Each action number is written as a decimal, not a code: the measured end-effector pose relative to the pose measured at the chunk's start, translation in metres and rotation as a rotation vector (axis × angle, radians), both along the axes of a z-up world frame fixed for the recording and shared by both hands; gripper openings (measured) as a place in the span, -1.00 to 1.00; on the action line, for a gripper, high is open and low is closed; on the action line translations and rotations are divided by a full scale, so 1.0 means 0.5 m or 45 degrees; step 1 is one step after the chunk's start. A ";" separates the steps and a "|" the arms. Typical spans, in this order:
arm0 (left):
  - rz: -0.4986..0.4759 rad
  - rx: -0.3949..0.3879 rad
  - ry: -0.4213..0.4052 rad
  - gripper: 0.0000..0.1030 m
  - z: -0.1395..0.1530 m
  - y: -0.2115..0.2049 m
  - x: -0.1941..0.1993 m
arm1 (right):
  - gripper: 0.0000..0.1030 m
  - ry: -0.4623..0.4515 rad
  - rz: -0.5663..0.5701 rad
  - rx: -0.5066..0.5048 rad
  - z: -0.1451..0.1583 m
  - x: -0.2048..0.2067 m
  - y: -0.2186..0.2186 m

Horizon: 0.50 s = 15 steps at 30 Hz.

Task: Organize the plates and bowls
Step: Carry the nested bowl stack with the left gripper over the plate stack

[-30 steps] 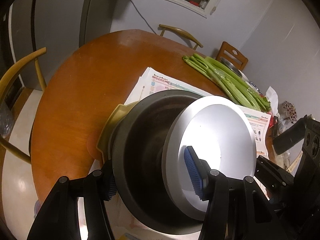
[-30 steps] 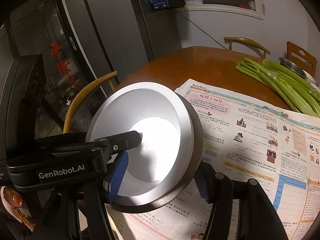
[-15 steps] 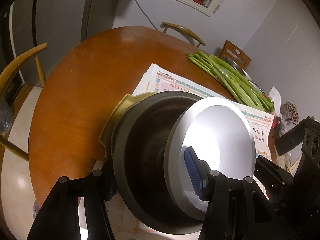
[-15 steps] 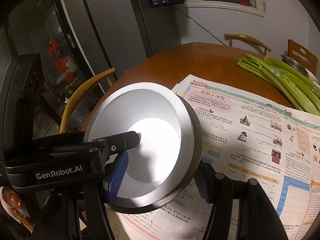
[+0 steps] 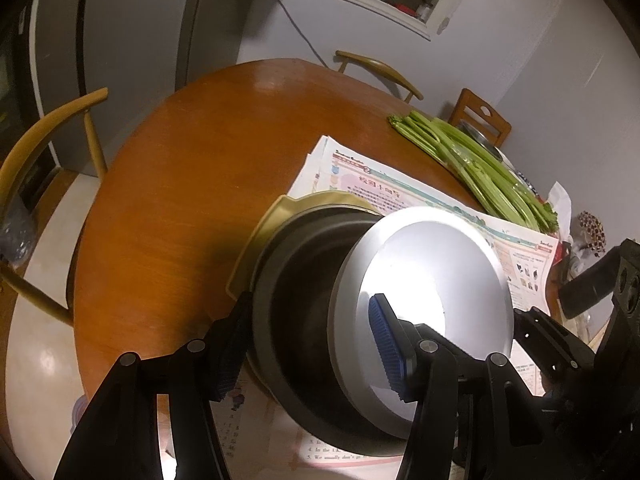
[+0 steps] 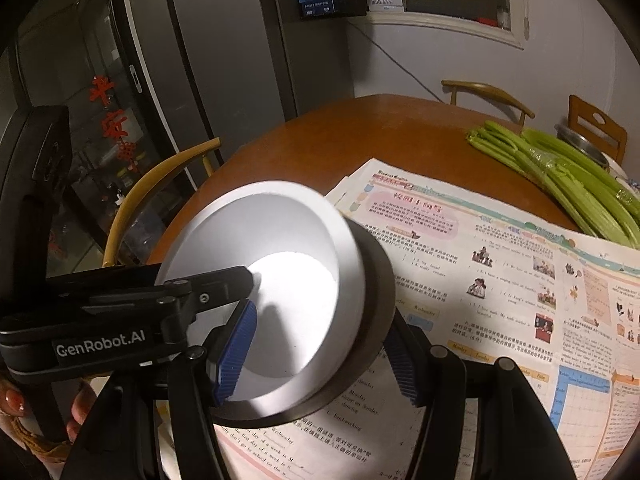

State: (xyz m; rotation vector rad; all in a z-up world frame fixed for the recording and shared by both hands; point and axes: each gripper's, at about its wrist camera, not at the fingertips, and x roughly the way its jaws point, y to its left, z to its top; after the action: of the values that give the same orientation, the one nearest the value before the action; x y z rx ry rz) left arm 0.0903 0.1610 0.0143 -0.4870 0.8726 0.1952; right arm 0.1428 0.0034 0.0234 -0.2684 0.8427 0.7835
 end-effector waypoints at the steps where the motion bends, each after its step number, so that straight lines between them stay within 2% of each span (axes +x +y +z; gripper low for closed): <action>1: -0.001 0.003 -0.003 0.15 0.002 0.000 -0.001 | 0.22 -0.012 -0.001 -0.008 0.001 -0.001 0.000; 7: 0.006 0.004 -0.007 0.15 0.005 0.007 -0.008 | 0.22 -0.066 -0.018 -0.038 0.007 -0.006 0.004; 15: 0.030 -0.013 -0.038 0.15 0.021 0.024 -0.027 | 0.22 -0.083 -0.025 -0.014 0.022 -0.006 -0.003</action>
State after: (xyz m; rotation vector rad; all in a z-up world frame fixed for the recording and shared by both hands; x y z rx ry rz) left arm 0.0770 0.1727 0.0251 -0.5088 0.8392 0.2047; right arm 0.1396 0.0020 0.0342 -0.2932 0.7875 0.7485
